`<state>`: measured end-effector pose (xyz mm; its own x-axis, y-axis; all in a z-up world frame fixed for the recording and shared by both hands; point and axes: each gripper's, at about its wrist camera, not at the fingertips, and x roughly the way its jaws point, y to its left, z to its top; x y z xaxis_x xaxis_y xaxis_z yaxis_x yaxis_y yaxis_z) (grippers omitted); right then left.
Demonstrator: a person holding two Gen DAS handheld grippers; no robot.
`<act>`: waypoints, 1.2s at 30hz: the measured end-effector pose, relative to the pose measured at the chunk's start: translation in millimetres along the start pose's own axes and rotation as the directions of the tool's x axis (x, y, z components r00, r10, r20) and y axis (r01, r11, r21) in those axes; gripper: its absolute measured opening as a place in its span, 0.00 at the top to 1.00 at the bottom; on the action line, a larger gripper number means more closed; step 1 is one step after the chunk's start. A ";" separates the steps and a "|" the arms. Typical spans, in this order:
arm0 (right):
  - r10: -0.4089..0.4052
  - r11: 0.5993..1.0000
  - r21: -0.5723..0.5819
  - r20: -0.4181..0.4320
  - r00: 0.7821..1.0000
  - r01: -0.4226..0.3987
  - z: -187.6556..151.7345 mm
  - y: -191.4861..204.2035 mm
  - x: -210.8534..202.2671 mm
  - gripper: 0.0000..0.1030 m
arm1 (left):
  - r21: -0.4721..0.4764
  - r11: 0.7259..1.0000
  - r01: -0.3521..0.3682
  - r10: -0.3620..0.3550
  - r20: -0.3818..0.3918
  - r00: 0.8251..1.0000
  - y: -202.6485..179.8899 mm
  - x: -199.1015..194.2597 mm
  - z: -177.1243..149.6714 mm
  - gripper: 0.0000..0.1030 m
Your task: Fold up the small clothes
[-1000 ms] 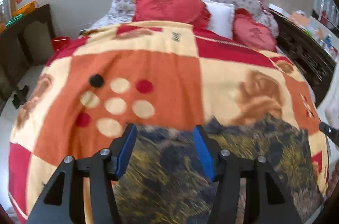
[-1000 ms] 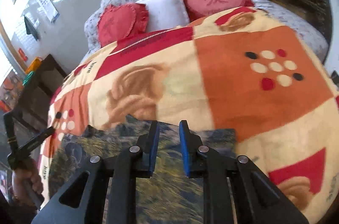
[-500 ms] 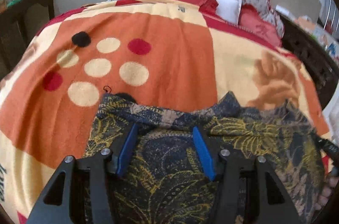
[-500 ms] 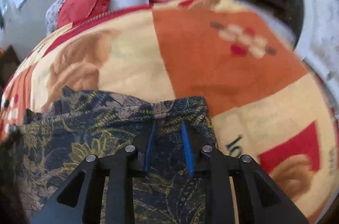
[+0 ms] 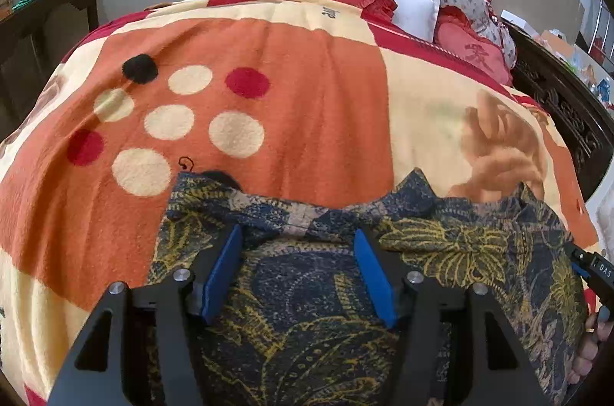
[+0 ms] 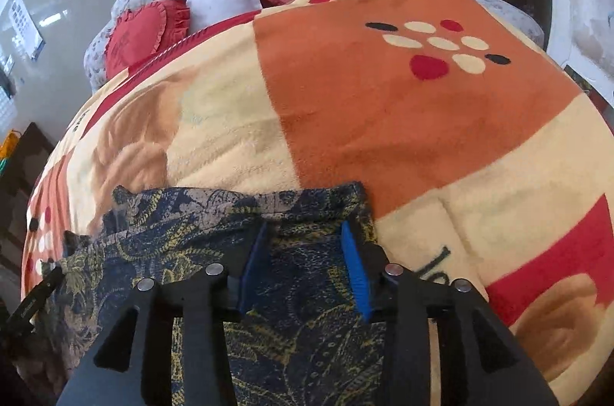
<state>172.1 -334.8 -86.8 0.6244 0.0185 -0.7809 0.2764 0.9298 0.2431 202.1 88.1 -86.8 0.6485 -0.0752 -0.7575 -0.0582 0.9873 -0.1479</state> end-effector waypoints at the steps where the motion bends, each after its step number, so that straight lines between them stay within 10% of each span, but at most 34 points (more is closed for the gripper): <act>1: -0.005 1.000 -0.004 0.000 1.000 0.005 -0.2 1.3 0.2 0.48 | 0.000 1.000 0.000 0.000 0.000 1.000 0.0 0.1 0.0 0.38; 36: -0.158 0.983 -0.091 0.031 0.987 0.160 -1.7 22.1 -1.7 0.40 | 0.011 1.000 -0.001 0.001 -0.005 1.000 -4.1 1.7 -0.2 0.33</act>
<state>175.9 -313.6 -81.1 0.5950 -0.1399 -0.7914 0.3053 0.9503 0.0615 203.3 83.9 -87.6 0.6449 -0.0750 -0.7605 -0.0506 0.9888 -0.1405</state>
